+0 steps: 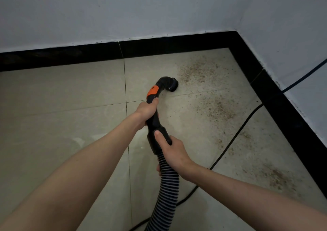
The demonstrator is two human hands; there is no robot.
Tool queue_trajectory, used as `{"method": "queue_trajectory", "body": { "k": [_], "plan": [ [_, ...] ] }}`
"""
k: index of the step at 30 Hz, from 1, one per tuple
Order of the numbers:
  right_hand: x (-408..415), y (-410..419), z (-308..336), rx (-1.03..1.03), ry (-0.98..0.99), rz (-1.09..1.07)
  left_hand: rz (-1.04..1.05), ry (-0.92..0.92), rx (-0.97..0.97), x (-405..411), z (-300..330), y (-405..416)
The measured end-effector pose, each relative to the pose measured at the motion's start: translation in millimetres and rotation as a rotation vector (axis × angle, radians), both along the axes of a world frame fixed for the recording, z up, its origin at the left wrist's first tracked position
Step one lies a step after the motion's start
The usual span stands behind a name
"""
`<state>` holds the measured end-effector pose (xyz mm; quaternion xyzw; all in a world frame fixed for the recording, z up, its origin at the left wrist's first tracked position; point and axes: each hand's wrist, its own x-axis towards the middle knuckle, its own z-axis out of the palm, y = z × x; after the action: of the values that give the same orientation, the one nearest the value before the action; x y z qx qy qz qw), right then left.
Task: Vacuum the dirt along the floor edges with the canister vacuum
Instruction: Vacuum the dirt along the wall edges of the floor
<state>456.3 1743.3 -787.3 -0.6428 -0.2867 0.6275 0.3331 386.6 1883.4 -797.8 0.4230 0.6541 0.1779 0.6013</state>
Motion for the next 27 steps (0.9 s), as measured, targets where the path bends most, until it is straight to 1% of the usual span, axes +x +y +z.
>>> {"method": "queue_trajectory", "body": {
  "k": [4, 8, 14, 20, 23, 27],
  "plan": [
    [-10.0, 10.8, 0.8, 0.015, 0.036, 0.087, 0.086, 0.012, 0.006, -28.8, 1.4, 8.5],
    [-18.8, 13.8, 2.2, 0.029, 0.056, 0.198, 0.163, -0.044, -0.036, -60.0, 1.0, 11.8],
    [-22.1, 14.0, 3.5, 0.016, 0.076, 0.309, 0.298, 0.063, 0.047, -77.6, -2.4, 1.0],
    [-14.8, 1.1, 2.1, -0.016, 0.079, 0.336, 0.354, 0.135, 0.051, -77.9, -12.1, -16.8],
    [-7.3, -7.0, 1.9, -0.036, 0.088, 0.351, 0.366, 0.142, 0.035, -72.5, -16.3, -25.1],
    [-4.2, -16.7, 0.8, -0.027, 0.089, 0.294, 0.363, 0.153, 0.045, -63.4, -16.9, -30.5]
  ]
}}
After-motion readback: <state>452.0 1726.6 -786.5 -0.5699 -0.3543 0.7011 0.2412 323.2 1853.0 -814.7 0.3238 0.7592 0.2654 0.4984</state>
